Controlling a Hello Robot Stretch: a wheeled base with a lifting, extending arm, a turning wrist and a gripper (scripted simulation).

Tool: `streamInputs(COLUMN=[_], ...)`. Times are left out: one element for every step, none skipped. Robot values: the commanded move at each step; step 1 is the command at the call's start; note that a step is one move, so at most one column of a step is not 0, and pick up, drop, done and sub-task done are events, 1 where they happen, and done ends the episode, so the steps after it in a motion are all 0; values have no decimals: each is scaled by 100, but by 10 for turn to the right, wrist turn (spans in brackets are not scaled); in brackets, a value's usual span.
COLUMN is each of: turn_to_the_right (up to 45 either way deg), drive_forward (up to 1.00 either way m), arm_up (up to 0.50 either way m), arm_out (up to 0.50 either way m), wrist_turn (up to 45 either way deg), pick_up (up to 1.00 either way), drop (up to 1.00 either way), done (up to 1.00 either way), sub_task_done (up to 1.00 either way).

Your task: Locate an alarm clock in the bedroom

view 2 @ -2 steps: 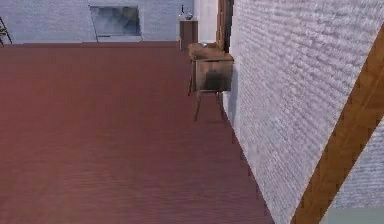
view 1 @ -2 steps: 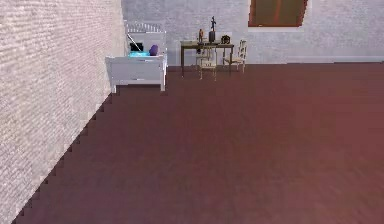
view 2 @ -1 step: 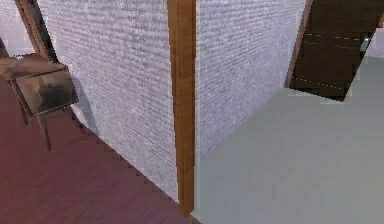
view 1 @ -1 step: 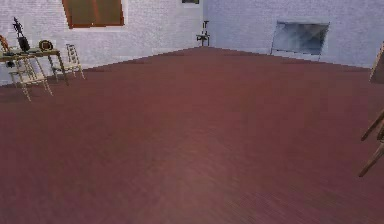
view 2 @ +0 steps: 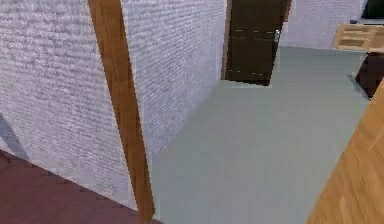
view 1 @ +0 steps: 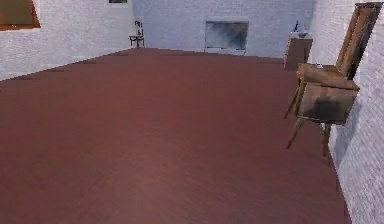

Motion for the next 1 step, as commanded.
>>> streamInputs(turn_to_the_right=[0], drive_forward=[30], arm_up=[0], arm_out=[0], wrist_turn=[0], pick_up=[0], drop=[0], done=[0], sub_task_done=[0])
